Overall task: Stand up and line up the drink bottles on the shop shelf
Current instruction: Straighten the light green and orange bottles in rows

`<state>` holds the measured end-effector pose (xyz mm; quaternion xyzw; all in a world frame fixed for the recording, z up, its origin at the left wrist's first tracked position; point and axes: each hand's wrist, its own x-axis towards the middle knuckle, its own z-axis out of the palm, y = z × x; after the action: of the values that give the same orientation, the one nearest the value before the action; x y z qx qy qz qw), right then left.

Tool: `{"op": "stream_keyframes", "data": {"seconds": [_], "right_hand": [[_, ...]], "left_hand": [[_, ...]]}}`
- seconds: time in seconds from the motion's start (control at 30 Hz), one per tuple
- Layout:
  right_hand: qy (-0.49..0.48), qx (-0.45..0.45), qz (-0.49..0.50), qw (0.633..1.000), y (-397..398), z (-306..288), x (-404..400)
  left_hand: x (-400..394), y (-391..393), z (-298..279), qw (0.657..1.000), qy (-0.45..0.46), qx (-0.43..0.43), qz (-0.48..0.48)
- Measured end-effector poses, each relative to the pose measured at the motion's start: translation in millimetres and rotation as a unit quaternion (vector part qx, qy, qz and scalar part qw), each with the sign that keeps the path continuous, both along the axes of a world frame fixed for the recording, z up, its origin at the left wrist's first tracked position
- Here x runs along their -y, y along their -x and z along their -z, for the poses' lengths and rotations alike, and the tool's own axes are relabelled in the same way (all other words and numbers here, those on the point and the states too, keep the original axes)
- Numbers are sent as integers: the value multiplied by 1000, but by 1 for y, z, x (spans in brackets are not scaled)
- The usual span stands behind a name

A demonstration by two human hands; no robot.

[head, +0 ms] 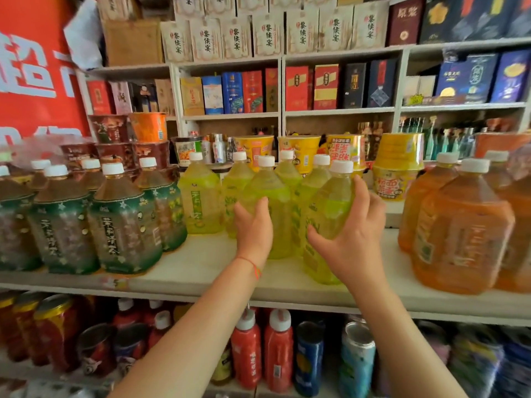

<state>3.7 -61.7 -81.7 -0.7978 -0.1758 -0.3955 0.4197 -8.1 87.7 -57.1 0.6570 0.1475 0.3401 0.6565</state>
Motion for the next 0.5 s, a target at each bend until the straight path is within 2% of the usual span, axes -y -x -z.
{"op": "stream_keyframes", "data": {"seconds": [0.33, 0.43, 0.5], "right_hand": [[38, -35, 133, 990, -19, -7, 16], [33, 36, 185, 982, -10, -7, 4], [43, 123, 183, 975, -3, -13, -10]], "left_hand": [[31, -5, 7, 991, -49, 1, 128], [18, -1, 4, 980, -103, -46, 166], [-3, -2, -2, 977, -161, -56, 130]]}}
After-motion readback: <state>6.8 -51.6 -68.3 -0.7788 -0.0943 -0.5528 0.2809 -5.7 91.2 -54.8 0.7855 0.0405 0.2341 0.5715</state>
